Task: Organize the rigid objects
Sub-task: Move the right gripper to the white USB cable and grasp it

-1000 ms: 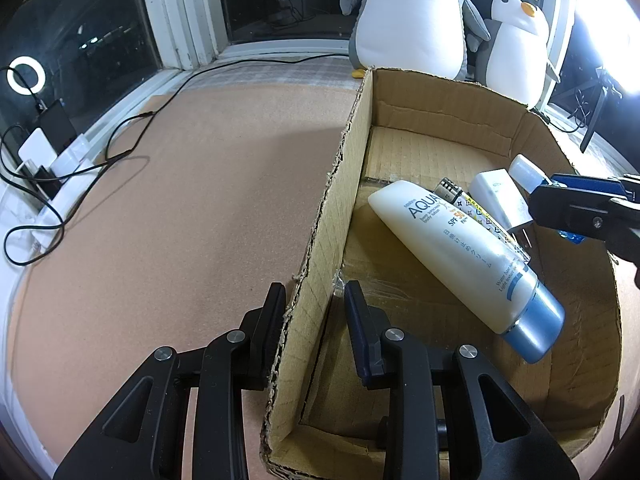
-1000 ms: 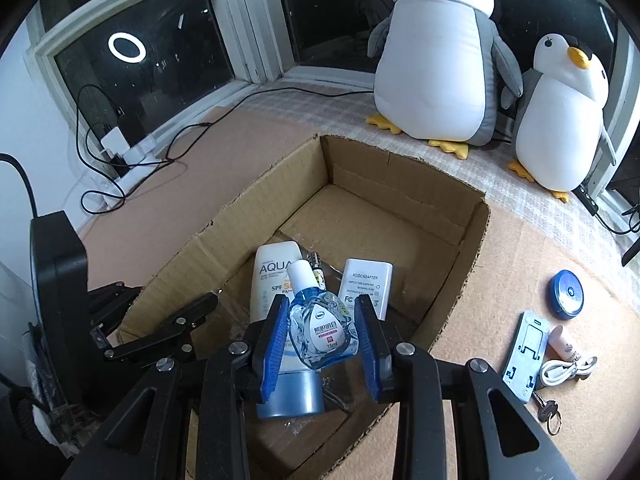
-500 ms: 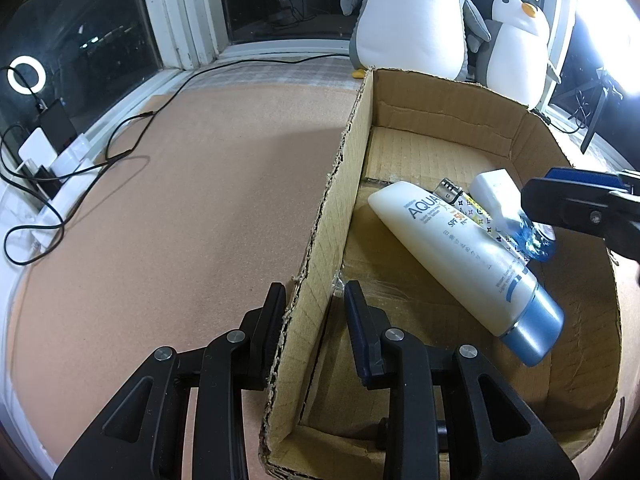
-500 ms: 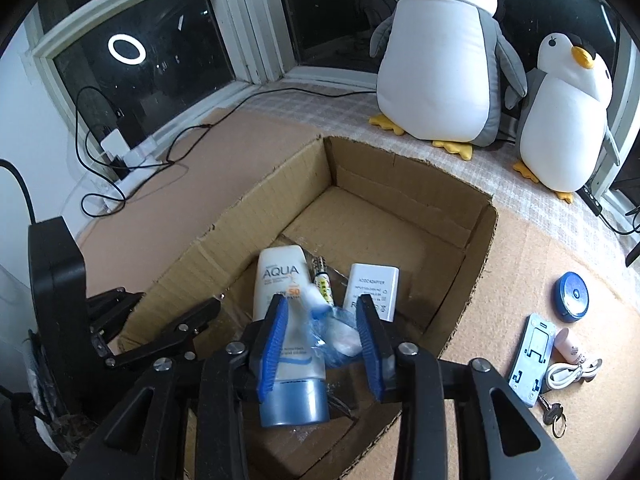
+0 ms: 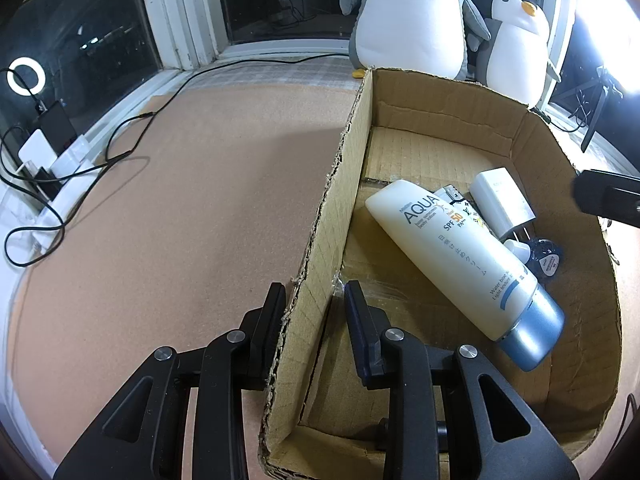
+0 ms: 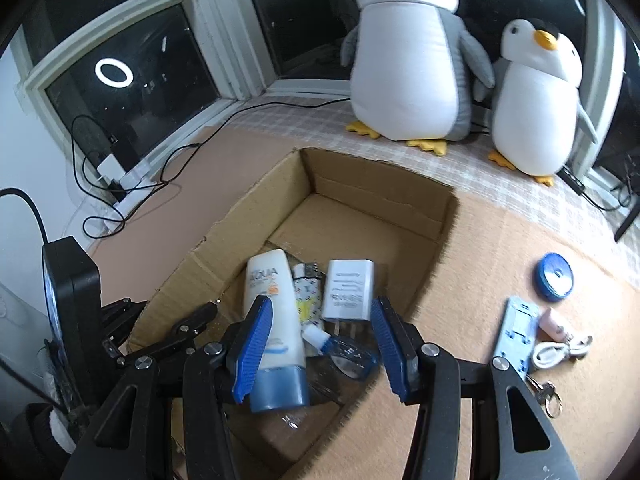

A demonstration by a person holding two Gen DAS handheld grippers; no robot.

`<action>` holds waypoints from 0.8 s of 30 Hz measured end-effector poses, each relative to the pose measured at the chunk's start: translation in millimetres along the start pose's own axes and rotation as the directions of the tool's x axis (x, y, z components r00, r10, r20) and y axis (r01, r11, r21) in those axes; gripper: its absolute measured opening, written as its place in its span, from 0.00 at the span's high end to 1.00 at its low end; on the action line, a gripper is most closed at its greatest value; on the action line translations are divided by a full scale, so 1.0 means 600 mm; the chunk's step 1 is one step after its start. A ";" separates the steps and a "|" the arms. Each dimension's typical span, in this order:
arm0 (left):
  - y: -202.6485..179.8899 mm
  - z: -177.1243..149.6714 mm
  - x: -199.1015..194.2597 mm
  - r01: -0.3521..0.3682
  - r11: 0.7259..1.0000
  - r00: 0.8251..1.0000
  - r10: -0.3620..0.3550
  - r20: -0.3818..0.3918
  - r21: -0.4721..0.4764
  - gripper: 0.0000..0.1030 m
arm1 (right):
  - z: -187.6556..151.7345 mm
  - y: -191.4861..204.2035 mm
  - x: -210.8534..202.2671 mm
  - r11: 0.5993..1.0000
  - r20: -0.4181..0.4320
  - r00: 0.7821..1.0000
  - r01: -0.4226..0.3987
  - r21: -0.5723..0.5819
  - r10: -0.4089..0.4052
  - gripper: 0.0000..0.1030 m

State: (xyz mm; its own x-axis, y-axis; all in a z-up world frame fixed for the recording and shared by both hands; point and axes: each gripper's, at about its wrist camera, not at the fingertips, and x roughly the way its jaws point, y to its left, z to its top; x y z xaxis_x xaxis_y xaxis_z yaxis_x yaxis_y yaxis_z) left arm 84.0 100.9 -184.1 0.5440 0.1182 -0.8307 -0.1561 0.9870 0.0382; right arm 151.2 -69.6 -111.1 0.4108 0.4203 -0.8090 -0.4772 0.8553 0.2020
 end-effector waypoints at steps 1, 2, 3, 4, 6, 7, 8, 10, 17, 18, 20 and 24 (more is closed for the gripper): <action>0.000 0.000 0.000 0.000 1.000 1.000 0.000 0.000 0.000 0.72 | -0.002 -0.007 -0.004 1.000 0.001 1.000 0.003 0.010 -0.003 0.54; 0.000 0.000 0.000 -0.001 1.000 1.000 0.001 0.000 0.001 0.72 | -0.005 -0.016 -0.009 1.000 0.002 1.000 0.007 0.025 -0.007 0.54; 0.000 0.000 0.000 -0.001 1.000 1.000 0.001 0.000 0.001 0.72 | -0.007 -0.027 -0.014 0.999 0.001 1.000 0.010 0.043 -0.010 0.54; 0.000 0.000 0.000 -0.001 1.000 1.000 0.001 0.000 0.001 0.72 | -0.011 -0.040 -0.019 0.998 0.000 1.000 0.010 0.069 -0.010 0.54; 0.000 0.000 0.000 -0.001 1.000 1.000 0.001 0.000 0.001 0.72 | -0.016 -0.065 -0.028 0.993 0.000 1.000 0.012 0.118 -0.012 0.54; 0.000 0.000 0.000 -0.001 1.000 1.000 0.001 0.000 0.001 0.72 | -0.020 -0.080 -0.033 0.989 0.000 1.000 0.016 0.145 -0.016 0.54; 0.000 0.000 0.000 -0.002 1.000 1.000 0.002 0.000 0.002 0.72 | -0.023 -0.092 -0.037 0.986 0.000 1.000 0.019 0.165 -0.019 0.54; 0.000 0.001 0.000 -0.003 1.000 1.000 0.003 0.000 0.002 0.72 | -0.030 -0.118 -0.045 0.978 -0.004 0.999 0.037 0.206 -0.037 0.54; 0.000 0.001 0.001 -0.004 1.000 1.000 0.004 0.000 0.002 0.72 | -0.060 -0.213 -0.060 0.922 -0.036 0.997 0.071 0.380 -0.062 0.54; 0.000 0.001 0.001 -0.003 1.000 1.000 0.003 0.000 0.002 0.72 | -0.065 -0.227 -0.061 0.911 -0.044 0.997 0.075 0.405 -0.062 0.54; 0.000 0.001 0.001 -0.003 1.000 1.000 0.003 -0.001 0.002 0.72 | -0.072 -0.251 -0.060 0.889 -0.057 0.997 0.078 0.451 -0.058 0.54; 0.000 0.002 0.001 -0.002 1.000 1.000 0.002 0.000 0.003 0.72 | -0.084 -0.292 -0.055 0.838 -0.071 0.997 0.075 0.540 -0.043 0.54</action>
State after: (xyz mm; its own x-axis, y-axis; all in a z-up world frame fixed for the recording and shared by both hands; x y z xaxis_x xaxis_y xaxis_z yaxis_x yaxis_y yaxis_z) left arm 85.1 101.2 -184.1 0.5432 0.1204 -0.8309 -0.1548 0.9871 0.0419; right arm 182.2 -248.6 -147.9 0.3749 0.3603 -0.8542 0.0500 0.9122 0.4067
